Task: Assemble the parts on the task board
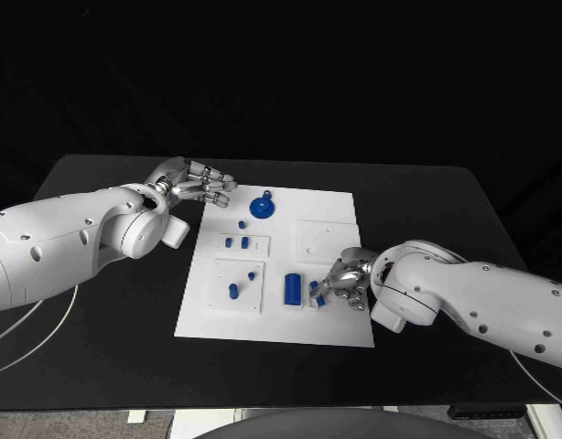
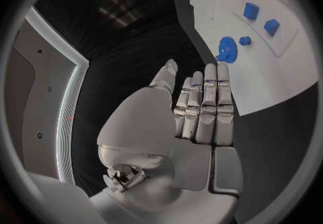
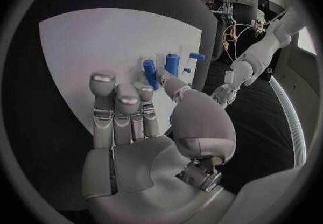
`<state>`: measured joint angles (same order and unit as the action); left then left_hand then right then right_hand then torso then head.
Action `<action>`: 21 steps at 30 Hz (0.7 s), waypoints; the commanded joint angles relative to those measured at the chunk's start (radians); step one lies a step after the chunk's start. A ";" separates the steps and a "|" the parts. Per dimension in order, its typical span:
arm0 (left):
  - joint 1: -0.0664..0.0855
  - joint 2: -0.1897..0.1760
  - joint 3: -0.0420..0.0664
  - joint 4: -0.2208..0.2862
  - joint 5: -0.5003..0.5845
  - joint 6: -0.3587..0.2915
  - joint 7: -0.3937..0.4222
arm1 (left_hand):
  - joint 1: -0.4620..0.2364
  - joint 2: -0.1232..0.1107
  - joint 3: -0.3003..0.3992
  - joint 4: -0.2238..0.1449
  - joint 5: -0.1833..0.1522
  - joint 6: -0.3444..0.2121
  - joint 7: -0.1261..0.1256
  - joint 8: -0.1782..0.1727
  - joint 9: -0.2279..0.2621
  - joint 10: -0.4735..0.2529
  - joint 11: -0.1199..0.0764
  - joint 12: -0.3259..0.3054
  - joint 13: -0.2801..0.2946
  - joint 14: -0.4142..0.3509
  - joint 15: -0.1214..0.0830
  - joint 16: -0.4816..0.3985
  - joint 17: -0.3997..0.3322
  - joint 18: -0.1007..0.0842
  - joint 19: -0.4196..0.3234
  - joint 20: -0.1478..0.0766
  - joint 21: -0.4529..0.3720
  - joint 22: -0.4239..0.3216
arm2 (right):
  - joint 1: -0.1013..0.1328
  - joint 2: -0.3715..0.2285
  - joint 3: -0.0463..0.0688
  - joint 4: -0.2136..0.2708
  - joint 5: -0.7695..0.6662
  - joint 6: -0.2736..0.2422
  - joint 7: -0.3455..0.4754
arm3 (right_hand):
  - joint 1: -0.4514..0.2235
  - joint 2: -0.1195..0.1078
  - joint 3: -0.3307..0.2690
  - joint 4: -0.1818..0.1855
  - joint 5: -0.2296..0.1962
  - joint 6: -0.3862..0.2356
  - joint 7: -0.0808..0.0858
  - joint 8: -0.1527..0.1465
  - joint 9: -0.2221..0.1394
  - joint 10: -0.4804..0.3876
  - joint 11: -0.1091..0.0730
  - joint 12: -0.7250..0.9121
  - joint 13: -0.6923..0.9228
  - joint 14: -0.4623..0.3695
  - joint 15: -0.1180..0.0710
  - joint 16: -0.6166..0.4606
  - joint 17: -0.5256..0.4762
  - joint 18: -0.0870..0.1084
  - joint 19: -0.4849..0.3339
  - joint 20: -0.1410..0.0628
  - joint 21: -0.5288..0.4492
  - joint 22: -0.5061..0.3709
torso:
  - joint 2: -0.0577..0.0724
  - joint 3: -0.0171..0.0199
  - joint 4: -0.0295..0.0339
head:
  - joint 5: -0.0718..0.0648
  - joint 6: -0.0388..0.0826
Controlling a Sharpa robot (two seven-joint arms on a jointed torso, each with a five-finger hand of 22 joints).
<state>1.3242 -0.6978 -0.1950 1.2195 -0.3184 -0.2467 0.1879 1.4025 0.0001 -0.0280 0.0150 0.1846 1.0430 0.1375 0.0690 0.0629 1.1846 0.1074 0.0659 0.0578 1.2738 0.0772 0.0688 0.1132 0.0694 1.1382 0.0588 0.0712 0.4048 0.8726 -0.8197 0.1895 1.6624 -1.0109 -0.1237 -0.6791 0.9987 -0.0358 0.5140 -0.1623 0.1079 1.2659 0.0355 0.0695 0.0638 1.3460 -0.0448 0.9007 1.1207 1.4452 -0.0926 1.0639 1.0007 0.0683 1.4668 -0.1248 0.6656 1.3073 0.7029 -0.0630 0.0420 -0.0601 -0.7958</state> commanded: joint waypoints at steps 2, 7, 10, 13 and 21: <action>0.001 0.000 0.001 0.002 -0.003 0.013 0.003 | -0.011 0.001 -0.005 0.003 0.003 -0.007 -0.001 -0.002 0.001 -0.003 -0.001 -0.004 0.001 -0.003 0.002 -0.002 0.002 -0.003 0.005 0.001 0.005 -0.001 | -0.007 0.007 -0.007 -0.001 -0.005 0.018 0.005 | -0.004 -0.020 -0.019 0.025 -0.011 -0.003 -0.005 -0.006 0.003 -0.001 -0.006 -0.002 -0.002 0.004 -0.006 0.004 0.001 -0.019 0.050 0.005 -0.003 0.071 | 0.000 -0.0003 -0.0009 | 0.001 -0.002; 0.001 0.001 0.001 0.002 -0.003 0.014 0.002 | -0.011 0.001 -0.005 0.003 0.003 -0.007 -0.001 -0.002 0.001 -0.003 -0.001 -0.004 0.001 -0.003 0.002 -0.002 0.002 -0.003 0.005 0.001 0.005 -0.001 | -0.007 0.007 -0.007 -0.001 -0.005 0.019 0.007 | 0.001 -0.038 -0.034 0.054 -0.017 -0.003 -0.005 -0.006 0.003 0.000 -0.006 -0.001 -0.003 0.005 -0.006 0.003 0.001 -0.019 0.050 0.004 -0.003 0.072 | 0.000 -0.0006 -0.0012 | 0.001 -0.004; 0.001 0.001 0.001 0.001 -0.004 0.014 0.001 | -0.011 0.001 -0.005 0.003 0.003 -0.007 -0.001 -0.002 0.001 -0.003 -0.001 -0.004 0.001 -0.003 0.002 -0.002 0.002 -0.003 0.005 0.001 0.005 -0.001 | -0.007 0.006 -0.007 -0.001 -0.005 0.021 0.009 | 0.010 -0.046 -0.039 0.071 -0.020 -0.002 -0.005 -0.006 0.003 0.000 -0.006 -0.002 -0.004 0.004 -0.006 0.003 0.001 -0.019 0.050 0.004 -0.004 0.071 | -0.001 -0.0004 -0.0007 | 0.001 -0.003; 0.001 0.001 0.001 0.001 -0.004 0.015 0.000 | -0.011 0.001 -0.005 0.003 0.003 -0.007 -0.001 -0.002 0.001 -0.003 -0.001 -0.004 0.001 -0.003 0.002 -0.002 0.002 -0.003 0.005 0.001 0.005 -0.001 | -0.007 0.006 -0.008 0.000 -0.005 0.023 0.011 | 0.016 -0.052 -0.042 0.080 -0.020 -0.003 -0.004 -0.006 0.003 -0.001 -0.006 -0.003 -0.005 0.005 -0.006 0.003 0.001 -0.019 0.050 0.004 -0.004 0.071 | -0.001 -0.0002 -0.0004 | 0.001 -0.004; 0.001 0.000 0.001 0.001 -0.005 0.015 -0.001 | -0.011 0.001 -0.005 0.003 0.003 -0.007 -0.001 -0.002 0.001 -0.003 -0.001 -0.004 0.001 -0.003 0.002 -0.002 0.002 -0.003 0.005 0.001 0.005 -0.001 | -0.007 0.004 -0.009 0.004 -0.005 0.031 0.015 | 0.019 -0.058 -0.052 0.084 -0.019 -0.002 -0.004 -0.006 0.002 -0.001 -0.006 -0.003 -0.006 0.005 -0.006 0.002 0.001 -0.018 0.050 0.004 -0.006 0.071 | -0.001 -0.0006 -0.0007 | 0.005 -0.006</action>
<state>1.3242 -0.6985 -0.1951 1.2185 -0.3195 -0.2445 0.1839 1.4025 0.0001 -0.0280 0.0151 0.1846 1.0430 0.1375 0.0690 0.0630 1.1846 0.1074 0.0659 0.0578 1.2738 0.0772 0.0688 0.1132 0.0693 1.1381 0.0589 0.0712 0.4050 0.8713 -0.8180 0.1852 1.6616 -1.0156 -0.1238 -0.6735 1.0190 -0.0872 0.4655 -0.0798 0.0930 1.2711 0.0303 0.0696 0.0667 1.3476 -0.0465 0.9007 1.1164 1.4484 -0.0959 1.0638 1.0005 0.0682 1.4668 -0.1248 0.6656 1.3073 0.7024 -0.0635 0.0414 -0.0564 -0.8005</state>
